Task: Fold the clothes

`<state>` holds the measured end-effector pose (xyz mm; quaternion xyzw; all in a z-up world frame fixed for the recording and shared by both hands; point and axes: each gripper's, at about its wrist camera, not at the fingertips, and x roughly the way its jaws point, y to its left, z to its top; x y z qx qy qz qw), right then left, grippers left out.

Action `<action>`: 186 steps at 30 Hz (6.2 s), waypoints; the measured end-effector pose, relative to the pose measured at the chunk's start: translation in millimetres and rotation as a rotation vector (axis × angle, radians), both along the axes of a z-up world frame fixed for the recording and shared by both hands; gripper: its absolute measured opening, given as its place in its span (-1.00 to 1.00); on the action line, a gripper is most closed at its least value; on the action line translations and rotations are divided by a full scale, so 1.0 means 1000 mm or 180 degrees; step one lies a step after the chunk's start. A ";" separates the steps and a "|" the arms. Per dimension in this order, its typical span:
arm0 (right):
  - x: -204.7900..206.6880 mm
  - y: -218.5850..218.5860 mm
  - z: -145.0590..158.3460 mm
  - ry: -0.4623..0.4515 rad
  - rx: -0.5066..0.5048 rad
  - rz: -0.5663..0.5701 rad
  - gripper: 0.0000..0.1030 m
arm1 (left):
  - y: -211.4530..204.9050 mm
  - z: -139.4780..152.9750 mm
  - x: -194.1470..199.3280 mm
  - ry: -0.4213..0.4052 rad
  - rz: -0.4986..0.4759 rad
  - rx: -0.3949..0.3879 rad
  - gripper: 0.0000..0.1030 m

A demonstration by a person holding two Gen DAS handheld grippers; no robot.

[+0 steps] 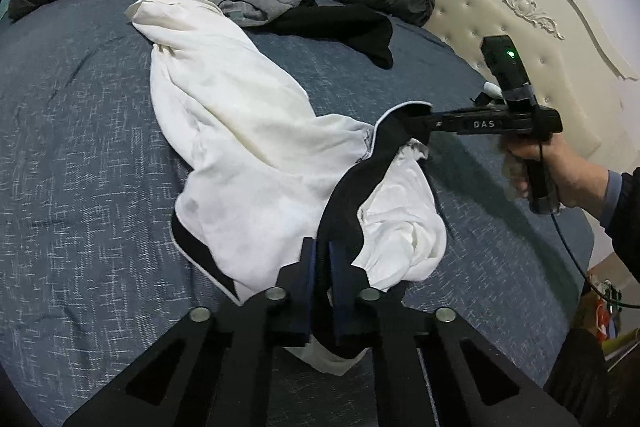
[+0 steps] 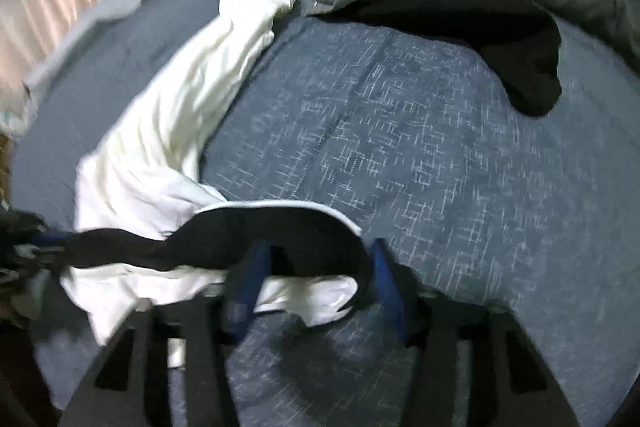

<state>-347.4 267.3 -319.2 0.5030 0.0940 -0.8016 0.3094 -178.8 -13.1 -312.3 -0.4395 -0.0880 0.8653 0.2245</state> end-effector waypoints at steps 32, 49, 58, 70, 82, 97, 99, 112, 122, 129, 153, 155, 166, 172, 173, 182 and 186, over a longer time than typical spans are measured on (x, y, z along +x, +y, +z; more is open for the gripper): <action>0.050 0.018 0.035 0.0129 0.0079 -0.0292 -0.30 | -0.014 0.009 0.001 0.0102 0.0137 -0.0100 -0.91; 0.069 -0.053 0.003 0.0785 0.0978 0.0606 0.17 | -0.013 0.008 0.003 0.0098 0.0079 -0.0095 -0.91; 0.044 -0.044 -0.011 0.0566 0.1054 0.0665 0.11 | -0.013 0.005 0.002 0.0073 0.0055 -0.0093 -0.91; 0.052 -0.016 0.004 0.0049 0.0558 0.0606 -0.87 | -0.017 0.002 0.001 0.0026 0.0147 -0.0084 -0.91; 0.095 -0.033 0.023 0.0669 0.0720 0.0787 -0.23 | -0.016 0.002 0.000 0.0059 0.0150 -0.0126 -0.91; 0.089 -0.072 0.013 0.0795 0.0758 0.0907 -0.89 | -0.014 0.000 -0.001 0.0020 0.0131 -0.0099 -0.91; 0.086 -0.073 0.015 0.0774 0.0702 0.0837 -0.91 | -0.010 0.001 -0.001 0.0011 0.0119 -0.0108 -0.77; 0.103 -0.061 0.073 0.1055 0.0507 0.0295 -0.93 | 0.000 -0.004 0.014 -0.0190 0.0215 0.0062 -0.18; 0.099 -0.048 0.090 0.1125 0.0298 -0.0038 -0.93 | 0.019 -0.011 0.010 -0.0240 0.0094 0.0112 -0.18; 0.103 -0.045 0.109 0.1239 0.0145 -0.0113 -0.93 | 0.014 0.002 0.009 -0.0085 0.0091 0.0124 -0.79; 0.220 -0.027 0.396 0.2294 -0.0823 -0.0266 -0.95 | -0.049 0.394 0.080 0.1519 0.0198 -0.0617 -0.87; 0.229 -0.024 0.424 0.2365 -0.0873 -0.0282 -0.95 | -0.049 0.423 0.085 0.1592 0.0178 -0.0626 -0.87; 0.280 0.000 0.530 0.2681 -0.0948 -0.0300 -0.95 | -0.040 0.547 0.124 0.1997 0.0162 -0.0603 -0.87; 0.304 0.020 0.575 0.2779 -0.1045 -0.0360 -0.95 | -0.030 0.603 0.155 0.2211 0.0095 -0.0598 -0.87; 0.307 0.022 0.581 0.2792 -0.1041 -0.0373 -0.95 | -0.029 0.607 0.159 0.2227 0.0083 -0.0604 -0.87; 0.340 0.039 0.600 0.2910 -0.1012 -0.0408 -0.95 | -0.017 0.613 0.190 0.2298 -0.0018 -0.0626 -0.87; 0.348 0.043 0.591 0.2889 -0.0938 -0.0401 -0.95 | -0.010 0.601 0.200 0.2269 -0.0061 -0.0683 -0.87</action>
